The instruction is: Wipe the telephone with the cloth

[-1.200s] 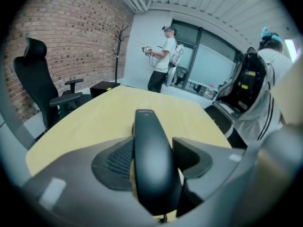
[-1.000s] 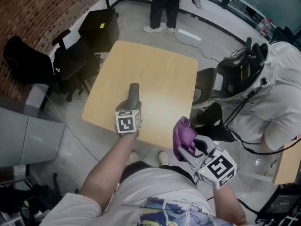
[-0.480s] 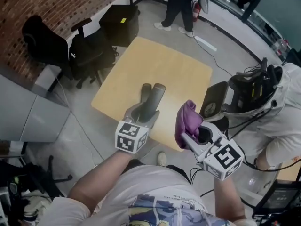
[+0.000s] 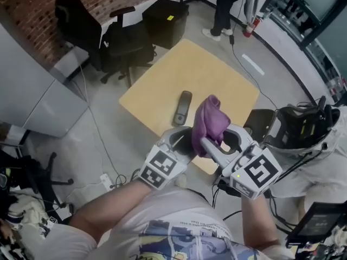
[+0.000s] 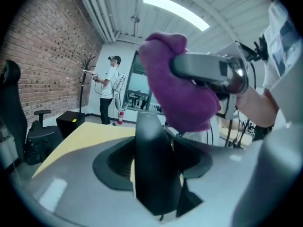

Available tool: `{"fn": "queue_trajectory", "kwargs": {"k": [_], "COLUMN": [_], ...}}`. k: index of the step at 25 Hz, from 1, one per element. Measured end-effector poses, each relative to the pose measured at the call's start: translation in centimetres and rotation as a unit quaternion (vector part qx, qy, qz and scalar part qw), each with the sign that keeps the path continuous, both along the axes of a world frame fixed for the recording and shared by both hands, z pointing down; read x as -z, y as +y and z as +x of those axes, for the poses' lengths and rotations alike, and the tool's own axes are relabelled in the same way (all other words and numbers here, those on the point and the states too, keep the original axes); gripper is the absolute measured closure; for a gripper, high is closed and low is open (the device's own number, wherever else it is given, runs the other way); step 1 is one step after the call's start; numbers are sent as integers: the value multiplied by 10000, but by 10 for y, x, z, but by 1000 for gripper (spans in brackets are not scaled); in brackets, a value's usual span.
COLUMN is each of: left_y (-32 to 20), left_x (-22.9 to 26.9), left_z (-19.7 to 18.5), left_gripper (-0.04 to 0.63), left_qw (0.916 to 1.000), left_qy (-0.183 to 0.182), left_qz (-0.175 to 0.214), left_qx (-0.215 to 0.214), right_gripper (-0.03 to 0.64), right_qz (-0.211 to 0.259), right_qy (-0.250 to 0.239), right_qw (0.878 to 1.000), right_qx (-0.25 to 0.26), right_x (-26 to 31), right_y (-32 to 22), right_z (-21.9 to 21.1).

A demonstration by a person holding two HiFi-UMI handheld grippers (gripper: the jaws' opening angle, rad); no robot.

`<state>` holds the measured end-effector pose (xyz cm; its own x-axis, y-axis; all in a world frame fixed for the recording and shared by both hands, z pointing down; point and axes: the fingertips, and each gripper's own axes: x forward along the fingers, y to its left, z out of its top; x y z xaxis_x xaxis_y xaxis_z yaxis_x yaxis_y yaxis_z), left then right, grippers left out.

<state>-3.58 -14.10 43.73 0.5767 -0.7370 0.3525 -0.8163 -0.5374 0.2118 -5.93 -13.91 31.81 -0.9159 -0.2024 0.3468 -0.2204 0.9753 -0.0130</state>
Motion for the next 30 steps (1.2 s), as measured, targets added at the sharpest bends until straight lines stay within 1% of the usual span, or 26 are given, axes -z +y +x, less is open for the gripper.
{"fn": "queue_trajectory", "kwargs": {"k": [6,10,14,20,25,27,30], "left_y": [17,27,36,54,57,56,57], "left_x": [4,6,8,14,13,13,14], "left_z": [15,16,12,6,4,3,1], "left_gripper": [339,339,339,341,341,341,342], "left_qw": [9996,9995,9995,9992,9991,9991,9989], "left_qy": [-10,37,122,237,339,391,448], "left_qz": [-20,19,21,71,82,98,46], "left_qx": [-282,-311,-290,-327,-240,-151,-113], "right_gripper": [499,499,499,500,500,499,499], "right_qz": [116,294,438,579,727,736,722], "right_qy": [126,295,410,507,467,386,229], "right_qw": [9979,9952,9955,9965,9963,9965,9970], "right_qx": [618,883,731,326,21,-5,144], "right_x": [-10,-22,-27,-20,-7,0,11], "right_y": [21,34,21,-2,-27,-27,-13], "right_z": [-36,-47,-39,-23,-6,-4,-8]}}
